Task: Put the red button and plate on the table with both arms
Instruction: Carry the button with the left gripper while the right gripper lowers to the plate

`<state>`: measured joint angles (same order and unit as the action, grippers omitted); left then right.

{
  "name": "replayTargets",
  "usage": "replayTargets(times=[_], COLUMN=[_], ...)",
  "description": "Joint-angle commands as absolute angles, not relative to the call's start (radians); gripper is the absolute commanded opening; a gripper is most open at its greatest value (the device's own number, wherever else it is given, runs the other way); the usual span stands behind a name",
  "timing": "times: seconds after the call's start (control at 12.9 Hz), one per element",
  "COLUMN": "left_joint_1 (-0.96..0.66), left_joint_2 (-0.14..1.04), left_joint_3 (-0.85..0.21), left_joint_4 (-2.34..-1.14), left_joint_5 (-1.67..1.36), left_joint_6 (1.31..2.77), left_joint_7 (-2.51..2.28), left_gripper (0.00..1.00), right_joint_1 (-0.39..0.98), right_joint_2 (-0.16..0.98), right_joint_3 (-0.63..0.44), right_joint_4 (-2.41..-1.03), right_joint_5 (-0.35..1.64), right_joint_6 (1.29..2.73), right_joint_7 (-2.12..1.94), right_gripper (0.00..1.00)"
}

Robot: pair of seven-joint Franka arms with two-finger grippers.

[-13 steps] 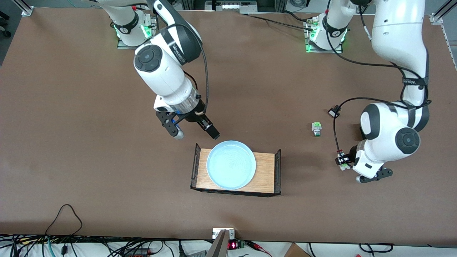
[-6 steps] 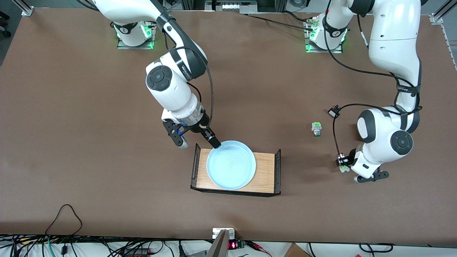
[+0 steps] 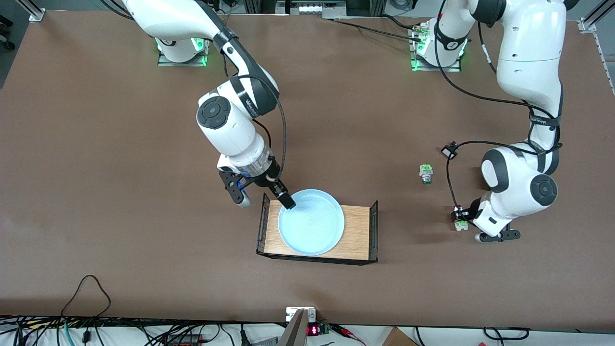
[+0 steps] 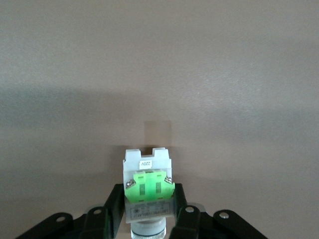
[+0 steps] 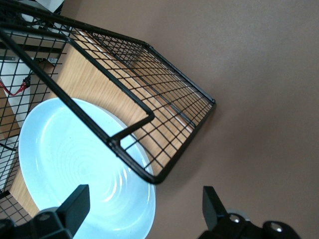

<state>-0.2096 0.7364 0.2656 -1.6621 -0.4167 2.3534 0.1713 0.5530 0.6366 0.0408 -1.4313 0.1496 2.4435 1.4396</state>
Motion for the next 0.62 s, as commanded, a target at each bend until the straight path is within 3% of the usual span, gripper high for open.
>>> replayTargets(times=[0.0,0.15,0.39,0.54], left_joint_1=[-0.187,-0.184,-0.189,-0.201], left_joint_2=[0.729,0.729,0.706,0.654], left_joint_3=[0.259,0.259,0.265,0.271], left_joint_4=[-1.686,-1.69,-1.677,-1.677], left_joint_5=[-0.492,-0.502,-0.499,-0.485], left_joint_6=[2.362,2.361,2.32,2.287], left_joint_7=[0.312,0.357,0.361,0.351], left_gripper=[0.05,0.19,0.69,0.86], right_joint_1=[0.564,0.568,0.578,0.584], right_joint_2=[0.666,0.675,0.681,0.69], right_joint_3=[0.032,0.032,0.034,0.034], right_joint_4=[-1.404,-1.404,-1.404,-1.404], right_joint_5=[0.16,0.16,0.16,0.16], right_joint_6=[2.462,2.47,2.474,2.5], right_joint_7=[1.448,1.451,1.45,1.448], right_gripper=[1.0,1.0,0.97,0.93])
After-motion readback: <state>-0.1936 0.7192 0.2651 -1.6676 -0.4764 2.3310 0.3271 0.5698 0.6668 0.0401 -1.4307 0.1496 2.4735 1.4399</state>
